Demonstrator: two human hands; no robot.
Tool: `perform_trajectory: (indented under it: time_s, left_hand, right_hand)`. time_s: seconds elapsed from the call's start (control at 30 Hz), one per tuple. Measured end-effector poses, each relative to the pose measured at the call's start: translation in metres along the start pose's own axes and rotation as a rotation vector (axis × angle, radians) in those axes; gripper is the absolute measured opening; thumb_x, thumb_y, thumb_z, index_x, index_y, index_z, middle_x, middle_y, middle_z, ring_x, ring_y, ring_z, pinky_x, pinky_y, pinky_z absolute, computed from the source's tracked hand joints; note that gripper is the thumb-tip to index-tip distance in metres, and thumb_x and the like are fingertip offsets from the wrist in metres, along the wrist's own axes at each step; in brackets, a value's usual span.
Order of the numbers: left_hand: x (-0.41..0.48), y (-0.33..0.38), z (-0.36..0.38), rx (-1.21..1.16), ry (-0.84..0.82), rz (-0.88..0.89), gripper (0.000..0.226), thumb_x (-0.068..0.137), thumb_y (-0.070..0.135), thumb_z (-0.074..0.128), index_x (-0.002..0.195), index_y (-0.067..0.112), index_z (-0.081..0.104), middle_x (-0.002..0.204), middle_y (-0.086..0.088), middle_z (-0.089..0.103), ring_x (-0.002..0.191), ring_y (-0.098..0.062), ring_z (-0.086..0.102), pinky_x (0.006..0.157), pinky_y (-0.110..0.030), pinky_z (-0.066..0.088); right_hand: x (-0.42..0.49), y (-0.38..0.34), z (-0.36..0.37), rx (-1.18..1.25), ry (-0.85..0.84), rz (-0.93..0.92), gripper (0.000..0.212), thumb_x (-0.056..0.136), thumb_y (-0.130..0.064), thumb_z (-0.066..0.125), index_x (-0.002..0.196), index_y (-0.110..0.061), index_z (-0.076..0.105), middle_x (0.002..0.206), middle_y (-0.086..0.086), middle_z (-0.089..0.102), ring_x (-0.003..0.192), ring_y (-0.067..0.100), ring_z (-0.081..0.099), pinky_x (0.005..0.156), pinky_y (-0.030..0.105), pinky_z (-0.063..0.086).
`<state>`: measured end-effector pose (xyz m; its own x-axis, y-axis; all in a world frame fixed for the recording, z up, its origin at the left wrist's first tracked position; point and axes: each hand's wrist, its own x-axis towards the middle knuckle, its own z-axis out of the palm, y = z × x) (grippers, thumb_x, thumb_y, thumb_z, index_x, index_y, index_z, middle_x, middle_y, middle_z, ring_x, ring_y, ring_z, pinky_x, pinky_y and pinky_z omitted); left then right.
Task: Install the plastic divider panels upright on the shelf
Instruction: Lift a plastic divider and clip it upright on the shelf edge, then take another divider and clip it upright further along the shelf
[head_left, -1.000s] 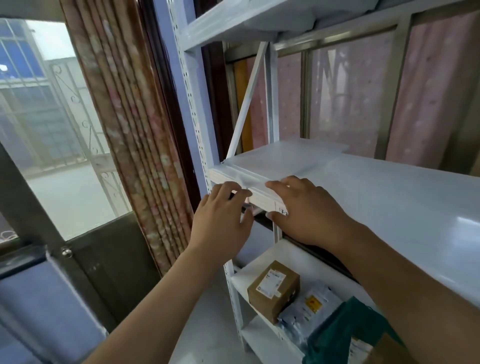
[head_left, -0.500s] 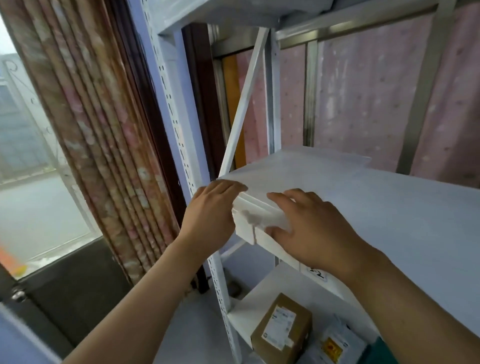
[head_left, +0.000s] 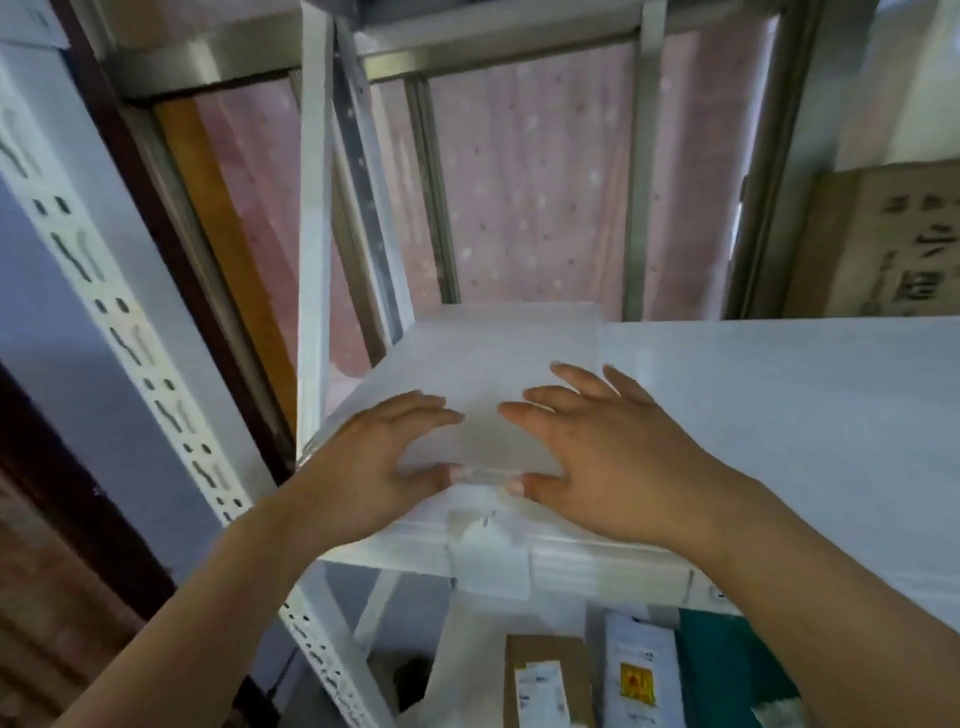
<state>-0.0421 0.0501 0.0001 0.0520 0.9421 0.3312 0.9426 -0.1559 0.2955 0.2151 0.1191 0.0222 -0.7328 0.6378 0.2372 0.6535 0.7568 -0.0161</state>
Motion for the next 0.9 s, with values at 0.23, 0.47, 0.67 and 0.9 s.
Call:
perform_trajectory:
  time_s: [0.23,0.47,0.67,0.9]
  left_hand:
    - [0.016,-0.022,-0.001,-0.138,-0.267,-0.007,0.083,0.071,0.087,0.052,0.147,0.054,0.049,0.165,0.024,0.03,0.156,-0.001,0.019,0.132,-0.035,0.016]
    - [0.006,-0.02,-0.01,0.142,-0.127,0.17,0.076,0.078,0.09,0.039,0.142,0.052,0.055,0.144,0.026,0.06,0.13,-0.009,0.058,0.111,-0.03,0.046]
    - [0.007,-0.011,-0.016,0.478,-0.152,0.49,0.082,0.098,0.075,0.001,0.144,0.036,0.056,0.136,0.009,0.069,0.119,-0.02,0.068,0.102,-0.038,0.054]
    - [0.013,-0.015,-0.016,0.777,-0.02,0.827,0.027,0.103,0.017,0.065,0.128,0.006,0.068,0.094,-0.01,0.077,0.069,-0.032,0.074,0.055,-0.042,0.062]
  right_hand:
    - [-0.006,0.003,0.014,0.055,-0.126,0.122,0.075,0.093,-0.08,0.029,0.16,-0.044,0.022,0.169,-0.017,0.025,0.158,0.007,0.002,0.126,0.04,-0.008]
    - [-0.018,-0.013,0.012,0.099,0.003,0.224,0.062,0.092,-0.073,0.046,0.147,-0.044,0.045,0.146,-0.013,0.059,0.125,0.017,0.057,0.105,0.034,0.044]
    - [-0.023,-0.024,0.012,-0.052,-0.018,0.19,0.058,0.101,-0.065,0.038,0.153,-0.04,0.037,0.144,-0.003,0.062,0.121,0.024,0.064,0.1,0.045,0.055]
    - [-0.024,-0.033,0.017,-0.363,0.027,0.043,0.057,0.108,-0.04,0.039,0.161,-0.024,0.022,0.126,0.007,0.07,0.092,0.031,0.072,0.078,0.046,0.061]
